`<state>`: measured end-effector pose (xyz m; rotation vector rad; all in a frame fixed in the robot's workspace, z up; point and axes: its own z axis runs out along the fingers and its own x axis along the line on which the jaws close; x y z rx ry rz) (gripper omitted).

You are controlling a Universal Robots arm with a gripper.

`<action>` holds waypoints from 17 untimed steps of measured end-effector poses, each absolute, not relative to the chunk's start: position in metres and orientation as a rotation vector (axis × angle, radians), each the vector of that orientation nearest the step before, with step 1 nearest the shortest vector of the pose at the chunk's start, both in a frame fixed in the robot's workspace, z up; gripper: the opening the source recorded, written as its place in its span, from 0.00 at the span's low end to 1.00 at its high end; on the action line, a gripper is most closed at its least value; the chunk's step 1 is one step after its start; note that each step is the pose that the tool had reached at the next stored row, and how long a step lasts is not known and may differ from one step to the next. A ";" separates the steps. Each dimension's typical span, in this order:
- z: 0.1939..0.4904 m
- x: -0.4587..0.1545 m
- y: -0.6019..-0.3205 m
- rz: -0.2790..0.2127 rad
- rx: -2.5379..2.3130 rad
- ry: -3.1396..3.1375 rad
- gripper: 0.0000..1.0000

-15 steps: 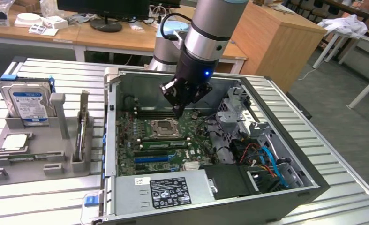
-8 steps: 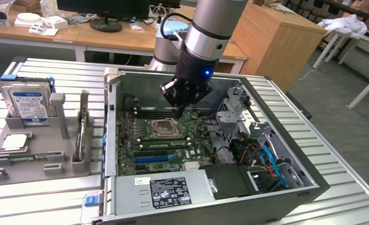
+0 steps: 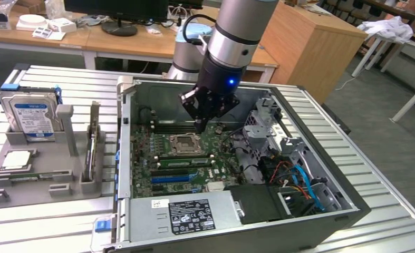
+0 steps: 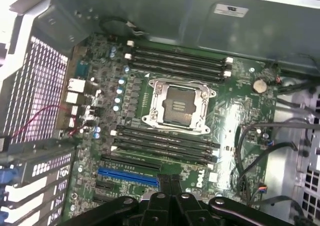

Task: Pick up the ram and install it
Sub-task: 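Press down the ram until it locks into place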

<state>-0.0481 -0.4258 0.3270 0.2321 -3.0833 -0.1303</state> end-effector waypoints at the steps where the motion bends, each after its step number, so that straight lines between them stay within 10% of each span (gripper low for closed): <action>1: 0.327 -0.048 -0.426 -0.131 0.215 -3.085 0.11; 17: 0.328 -0.048 -0.426 -0.132 0.077 -3.093 0.11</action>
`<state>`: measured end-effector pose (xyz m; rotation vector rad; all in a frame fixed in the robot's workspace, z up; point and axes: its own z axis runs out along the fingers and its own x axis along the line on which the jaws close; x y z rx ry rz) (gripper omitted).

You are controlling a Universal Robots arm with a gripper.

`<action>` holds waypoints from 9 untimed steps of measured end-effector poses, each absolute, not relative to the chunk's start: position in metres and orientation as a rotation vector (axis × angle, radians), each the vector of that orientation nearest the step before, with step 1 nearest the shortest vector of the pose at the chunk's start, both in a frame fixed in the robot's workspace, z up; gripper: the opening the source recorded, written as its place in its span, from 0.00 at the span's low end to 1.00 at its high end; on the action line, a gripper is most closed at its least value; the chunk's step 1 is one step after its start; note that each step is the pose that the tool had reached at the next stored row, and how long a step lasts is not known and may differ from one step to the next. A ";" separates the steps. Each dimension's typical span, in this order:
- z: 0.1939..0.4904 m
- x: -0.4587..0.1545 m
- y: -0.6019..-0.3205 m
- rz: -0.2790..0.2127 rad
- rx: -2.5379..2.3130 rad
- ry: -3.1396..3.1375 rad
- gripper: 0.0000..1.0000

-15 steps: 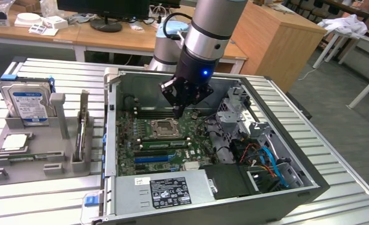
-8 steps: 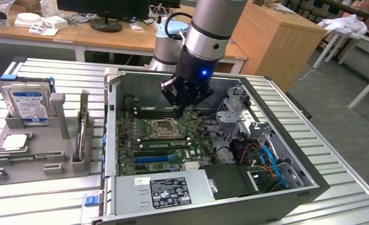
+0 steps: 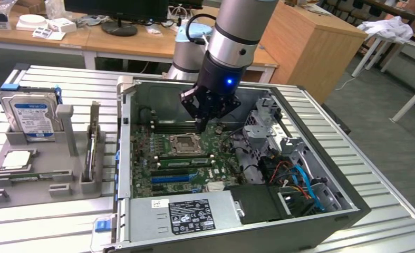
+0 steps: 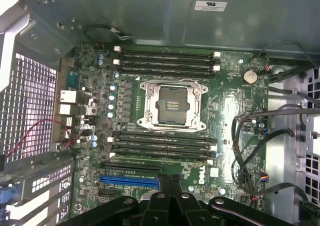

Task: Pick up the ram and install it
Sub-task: 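Press down the ram until it locks into place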

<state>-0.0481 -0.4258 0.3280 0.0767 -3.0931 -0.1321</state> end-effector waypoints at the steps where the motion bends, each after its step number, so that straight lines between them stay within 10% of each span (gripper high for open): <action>1: 0.329 -0.048 -0.426 -0.131 0.077 -3.093 0.11; 9: 0.330 -0.048 -0.426 -0.121 0.076 -3.091 0.11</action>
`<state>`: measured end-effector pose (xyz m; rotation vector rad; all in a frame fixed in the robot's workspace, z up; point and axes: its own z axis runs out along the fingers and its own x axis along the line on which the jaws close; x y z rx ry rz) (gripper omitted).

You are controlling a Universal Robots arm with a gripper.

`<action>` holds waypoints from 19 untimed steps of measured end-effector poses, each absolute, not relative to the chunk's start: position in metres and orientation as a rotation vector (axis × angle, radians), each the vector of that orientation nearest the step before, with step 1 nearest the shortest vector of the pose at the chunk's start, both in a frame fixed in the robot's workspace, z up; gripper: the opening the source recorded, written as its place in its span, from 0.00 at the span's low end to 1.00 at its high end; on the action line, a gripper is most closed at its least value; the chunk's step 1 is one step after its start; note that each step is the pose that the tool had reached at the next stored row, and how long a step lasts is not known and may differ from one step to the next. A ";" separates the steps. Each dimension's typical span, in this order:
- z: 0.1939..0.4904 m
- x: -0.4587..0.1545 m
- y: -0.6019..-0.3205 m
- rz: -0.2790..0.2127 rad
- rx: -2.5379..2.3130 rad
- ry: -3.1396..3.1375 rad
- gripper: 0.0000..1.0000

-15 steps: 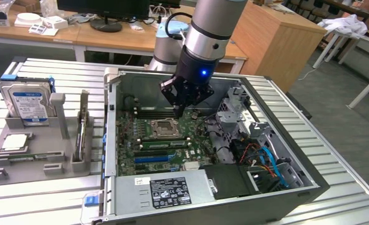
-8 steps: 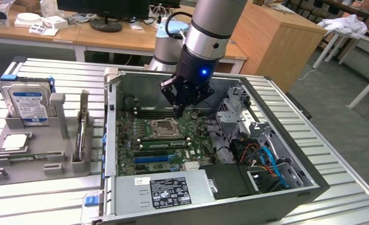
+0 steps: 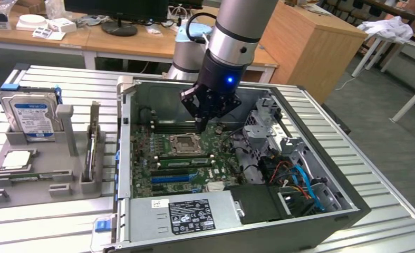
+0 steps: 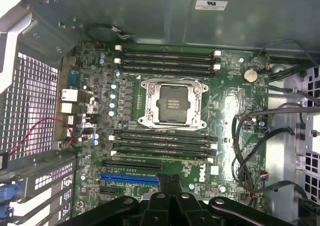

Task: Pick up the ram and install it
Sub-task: 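Press down the ram until it locks into place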

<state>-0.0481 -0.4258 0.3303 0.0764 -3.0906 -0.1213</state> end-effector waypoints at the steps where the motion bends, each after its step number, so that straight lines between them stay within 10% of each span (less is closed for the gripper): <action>1: 0.331 -0.048 -0.426 -0.121 0.076 -3.090 0.11; 19: 0.334 -0.048 -0.426 -0.122 0.076 -3.089 0.11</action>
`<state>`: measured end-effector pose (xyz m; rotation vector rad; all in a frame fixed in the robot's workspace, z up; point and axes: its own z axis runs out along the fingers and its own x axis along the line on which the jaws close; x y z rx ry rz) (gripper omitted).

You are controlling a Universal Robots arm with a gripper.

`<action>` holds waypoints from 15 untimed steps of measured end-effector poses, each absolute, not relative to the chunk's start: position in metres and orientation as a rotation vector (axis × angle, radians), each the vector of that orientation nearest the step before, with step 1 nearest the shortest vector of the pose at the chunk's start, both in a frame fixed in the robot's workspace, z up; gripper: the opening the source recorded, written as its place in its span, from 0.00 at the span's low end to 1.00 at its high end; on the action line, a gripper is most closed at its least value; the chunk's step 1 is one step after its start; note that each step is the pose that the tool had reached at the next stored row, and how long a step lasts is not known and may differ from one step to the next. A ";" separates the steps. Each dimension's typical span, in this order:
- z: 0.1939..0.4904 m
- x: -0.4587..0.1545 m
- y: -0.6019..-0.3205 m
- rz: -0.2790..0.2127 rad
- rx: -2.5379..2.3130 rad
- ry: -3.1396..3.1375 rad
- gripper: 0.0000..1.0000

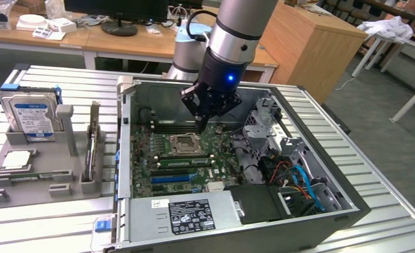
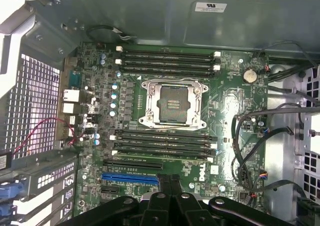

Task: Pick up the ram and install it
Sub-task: 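Press down the ram until it locks into place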

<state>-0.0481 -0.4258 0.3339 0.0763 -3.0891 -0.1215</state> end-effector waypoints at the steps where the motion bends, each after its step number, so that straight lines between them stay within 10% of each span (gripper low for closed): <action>1: 0.334 -0.048 -0.426 -0.121 0.076 -3.089 0.11; 15: 0.335 -0.048 -0.426 -0.110 0.087 -3.104 0.11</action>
